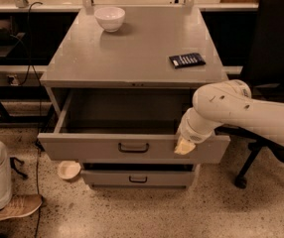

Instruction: Open top drawer

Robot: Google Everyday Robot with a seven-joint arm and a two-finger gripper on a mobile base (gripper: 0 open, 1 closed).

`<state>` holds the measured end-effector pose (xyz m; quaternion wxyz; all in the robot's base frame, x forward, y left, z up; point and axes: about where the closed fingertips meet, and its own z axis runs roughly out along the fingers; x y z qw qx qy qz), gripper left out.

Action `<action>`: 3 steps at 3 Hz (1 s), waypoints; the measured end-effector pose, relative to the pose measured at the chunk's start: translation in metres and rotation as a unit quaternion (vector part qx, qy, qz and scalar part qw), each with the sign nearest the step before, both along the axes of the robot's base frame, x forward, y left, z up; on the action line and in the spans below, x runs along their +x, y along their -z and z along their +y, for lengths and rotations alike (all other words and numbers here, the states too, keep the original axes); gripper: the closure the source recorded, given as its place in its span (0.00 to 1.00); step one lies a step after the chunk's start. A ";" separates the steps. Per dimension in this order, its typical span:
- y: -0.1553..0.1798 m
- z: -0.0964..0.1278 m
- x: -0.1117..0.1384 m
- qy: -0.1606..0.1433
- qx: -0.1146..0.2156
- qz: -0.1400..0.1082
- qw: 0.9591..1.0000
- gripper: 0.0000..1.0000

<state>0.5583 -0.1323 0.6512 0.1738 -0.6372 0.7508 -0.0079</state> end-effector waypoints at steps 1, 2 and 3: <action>-0.001 0.000 -0.018 0.015 -0.001 0.007 1.000 1.00; -0.003 0.000 -0.044 0.039 0.000 0.015 0.999 1.00; -0.003 0.000 -0.046 0.041 0.000 0.016 0.999 1.00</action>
Offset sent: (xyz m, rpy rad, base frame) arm -0.1667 -0.0015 0.0112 0.0119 0.1123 -0.3094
